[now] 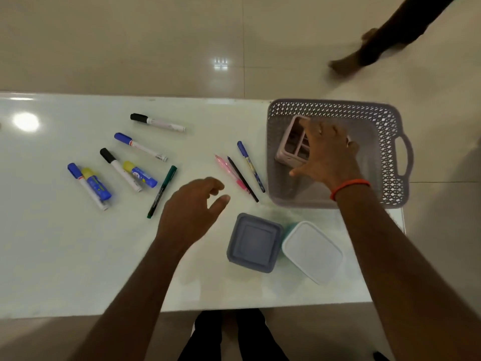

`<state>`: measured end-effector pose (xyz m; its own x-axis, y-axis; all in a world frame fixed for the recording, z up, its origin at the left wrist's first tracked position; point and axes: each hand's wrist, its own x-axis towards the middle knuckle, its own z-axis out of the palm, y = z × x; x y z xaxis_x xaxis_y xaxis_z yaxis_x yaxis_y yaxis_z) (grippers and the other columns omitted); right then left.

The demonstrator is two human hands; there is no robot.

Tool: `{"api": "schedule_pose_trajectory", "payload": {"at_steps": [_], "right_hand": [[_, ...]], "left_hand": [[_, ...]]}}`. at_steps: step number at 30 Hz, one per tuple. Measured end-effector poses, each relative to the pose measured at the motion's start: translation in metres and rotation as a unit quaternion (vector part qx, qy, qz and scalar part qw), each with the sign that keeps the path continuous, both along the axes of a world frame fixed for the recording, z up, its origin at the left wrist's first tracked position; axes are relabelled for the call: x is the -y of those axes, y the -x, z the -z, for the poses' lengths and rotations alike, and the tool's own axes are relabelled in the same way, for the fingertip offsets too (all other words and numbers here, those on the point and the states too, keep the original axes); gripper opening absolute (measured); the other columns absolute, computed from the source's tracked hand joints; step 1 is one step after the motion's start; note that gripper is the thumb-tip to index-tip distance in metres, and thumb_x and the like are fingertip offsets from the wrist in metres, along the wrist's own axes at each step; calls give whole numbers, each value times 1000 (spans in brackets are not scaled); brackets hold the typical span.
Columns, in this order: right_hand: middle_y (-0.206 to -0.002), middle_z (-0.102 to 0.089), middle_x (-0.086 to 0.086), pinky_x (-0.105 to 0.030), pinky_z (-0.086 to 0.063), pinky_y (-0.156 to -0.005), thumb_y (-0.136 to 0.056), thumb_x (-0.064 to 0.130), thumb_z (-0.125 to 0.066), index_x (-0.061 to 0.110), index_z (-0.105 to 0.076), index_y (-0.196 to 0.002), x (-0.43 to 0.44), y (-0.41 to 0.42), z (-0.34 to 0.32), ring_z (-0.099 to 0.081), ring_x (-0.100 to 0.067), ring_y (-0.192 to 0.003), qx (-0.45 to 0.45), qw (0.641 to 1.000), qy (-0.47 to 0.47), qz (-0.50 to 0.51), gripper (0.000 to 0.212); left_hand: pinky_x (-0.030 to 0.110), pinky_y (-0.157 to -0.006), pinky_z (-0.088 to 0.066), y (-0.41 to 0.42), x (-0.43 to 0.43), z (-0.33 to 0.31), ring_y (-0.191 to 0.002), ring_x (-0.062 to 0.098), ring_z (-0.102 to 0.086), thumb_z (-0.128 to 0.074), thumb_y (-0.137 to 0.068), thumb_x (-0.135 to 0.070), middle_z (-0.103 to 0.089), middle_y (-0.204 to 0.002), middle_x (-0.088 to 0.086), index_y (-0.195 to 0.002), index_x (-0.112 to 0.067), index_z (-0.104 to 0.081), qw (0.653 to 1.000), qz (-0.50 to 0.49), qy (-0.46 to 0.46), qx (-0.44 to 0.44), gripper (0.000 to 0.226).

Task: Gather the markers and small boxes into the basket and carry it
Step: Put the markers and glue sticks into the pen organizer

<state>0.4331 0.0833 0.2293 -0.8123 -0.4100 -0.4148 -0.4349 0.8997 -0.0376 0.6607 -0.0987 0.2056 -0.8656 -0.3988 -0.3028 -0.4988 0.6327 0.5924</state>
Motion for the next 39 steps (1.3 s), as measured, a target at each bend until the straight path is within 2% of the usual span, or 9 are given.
{"api": "schedule_pose_trajectory", "payload": {"at_steps": [2,5,10,17,21,25,29,34,39], "right_hand": [[-151,-37,-14,-69,-36,-103,-63,46,-90,33,-27,-147,-6,-3,12,-27,-41,-142,1,999,26,21,106],[-140,-49,-14,-69,-42,-97,-76,42,-78,34,-33,-140,-15,-7,27,-38,-40,-134,-5,996,84,14,79],[-128,-62,-8,-63,-50,-83,-82,45,-71,37,-42,-130,-24,-12,18,-51,-41,-119,-15,996,91,-16,57],[-121,-61,-13,-60,-50,-81,-80,37,-72,26,-49,-131,-12,-61,-45,-49,-42,-116,-111,975,171,-83,57],[-125,-58,-7,-56,-47,-84,-77,33,-72,32,-48,-131,17,-115,-66,-51,-37,-118,-72,955,210,-194,59],[-128,-57,3,-48,-43,-88,-75,38,-65,44,-45,-130,49,-168,-43,-51,-27,-123,6,929,190,-317,59],[-121,-63,1,-53,-47,-87,-69,38,-82,42,-45,-131,72,-203,5,-57,-26,-119,52,912,141,-382,71],[-118,-66,-5,-56,-51,-85,-67,37,-88,36,-48,-131,88,-218,34,-62,-30,-115,57,913,105,-391,76],[-133,-62,2,-58,-48,-92,-72,49,-80,41,-35,-142,97,-217,19,-54,-27,-129,119,904,80,-403,83]], "left_hand": [[35,-83,-56,11,3,-5,-93,7,-63,-64,-93,-47,-67,-101,-14,-114,-29,-65,1000,-1,-7,-18,28],[36,-84,-57,15,5,-8,-93,6,-64,-65,-93,-47,-69,-102,-13,-112,-27,-67,999,-11,-13,-31,28],[37,-85,-58,-7,5,-10,-92,6,-65,-67,-93,-44,-70,-99,-11,-111,-25,-68,998,-54,-27,-37,26],[36,-85,-58,-59,1,-6,-92,2,-66,-66,-92,-47,-71,-99,-16,-108,-31,-69,993,-113,-40,-7,23],[31,-84,-56,-89,2,-10,-94,-2,-66,-58,-93,-58,-72,-99,-18,-112,-30,-69,980,-178,-88,-15,35],[27,-78,-54,-104,1,-15,-92,4,-69,-39,-92,-69,-73,-99,-14,-117,-35,-64,937,-282,-186,-93,49],[33,-75,-60,-118,7,-5,-93,9,-72,-33,-90,-78,-72,-106,-19,-116,-45,-60,885,-384,-238,-113,50],[12,-69,-54,-135,15,11,-96,9,-69,-57,-89,-54,-64,-119,-16,-133,-30,-54,909,-348,-224,-46,50],[10,-73,-53,-147,33,28,-98,3,-67,-66,-95,-34,-64,-128,-12,-135,-29,-55,923,-324,-205,-33,41]]}}
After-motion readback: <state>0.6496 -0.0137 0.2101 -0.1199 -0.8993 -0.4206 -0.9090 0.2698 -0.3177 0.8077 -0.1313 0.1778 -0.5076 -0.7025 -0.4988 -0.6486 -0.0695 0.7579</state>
